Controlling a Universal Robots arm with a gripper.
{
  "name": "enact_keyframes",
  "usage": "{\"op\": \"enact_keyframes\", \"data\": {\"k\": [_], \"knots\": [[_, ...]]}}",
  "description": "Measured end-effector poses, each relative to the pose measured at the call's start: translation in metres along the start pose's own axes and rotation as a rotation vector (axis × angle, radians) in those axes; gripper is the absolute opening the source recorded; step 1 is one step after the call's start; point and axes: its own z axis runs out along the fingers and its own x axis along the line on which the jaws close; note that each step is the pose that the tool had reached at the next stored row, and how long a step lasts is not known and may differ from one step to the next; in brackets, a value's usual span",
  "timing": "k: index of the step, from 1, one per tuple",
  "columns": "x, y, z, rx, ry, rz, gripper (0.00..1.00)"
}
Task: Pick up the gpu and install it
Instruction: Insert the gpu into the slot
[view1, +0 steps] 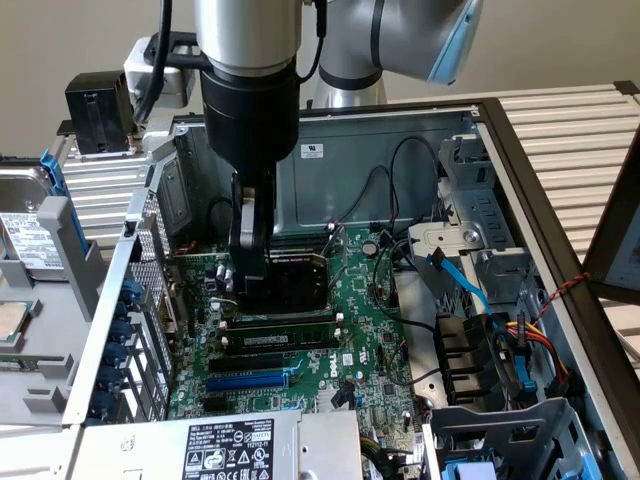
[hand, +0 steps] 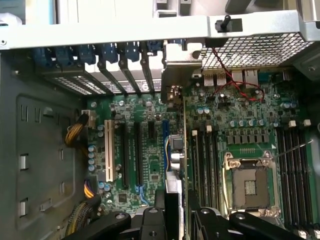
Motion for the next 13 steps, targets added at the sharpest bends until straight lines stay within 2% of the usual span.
{"op": "enact_keyframes", "data": {"k": [3,13], "knots": [[0.000,0.0028,0.0028,0.0103,-0.0010,0.000,0.27],[0.010,0.0028,0.0180,0.0106,-0.0007,-0.003,0.27]]}}
